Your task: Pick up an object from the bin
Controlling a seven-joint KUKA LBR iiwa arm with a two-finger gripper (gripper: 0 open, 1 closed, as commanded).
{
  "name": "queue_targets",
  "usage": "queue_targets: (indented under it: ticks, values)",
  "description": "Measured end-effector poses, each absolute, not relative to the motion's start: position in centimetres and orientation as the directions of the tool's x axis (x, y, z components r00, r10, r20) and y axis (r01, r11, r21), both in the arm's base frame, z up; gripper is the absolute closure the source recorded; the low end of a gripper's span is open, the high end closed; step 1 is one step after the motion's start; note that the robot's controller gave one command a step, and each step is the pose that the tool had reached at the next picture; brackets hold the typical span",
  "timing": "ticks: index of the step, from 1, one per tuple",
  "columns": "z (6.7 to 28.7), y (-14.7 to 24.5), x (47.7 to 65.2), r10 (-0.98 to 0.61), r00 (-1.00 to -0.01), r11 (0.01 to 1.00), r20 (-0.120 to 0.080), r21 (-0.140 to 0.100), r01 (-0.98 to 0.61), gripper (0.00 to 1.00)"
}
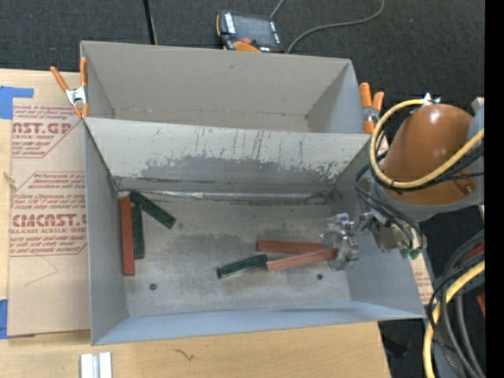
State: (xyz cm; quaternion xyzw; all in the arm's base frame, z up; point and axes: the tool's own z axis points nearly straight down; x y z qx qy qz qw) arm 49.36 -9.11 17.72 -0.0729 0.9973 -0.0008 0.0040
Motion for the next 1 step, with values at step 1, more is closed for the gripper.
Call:
queue_targets:
  ticks: [1]
  values:
    - [22.05,-10.29,50.64,-0.128,-0.992,0.992,-0.007,-0.002,-0.128,1.00]
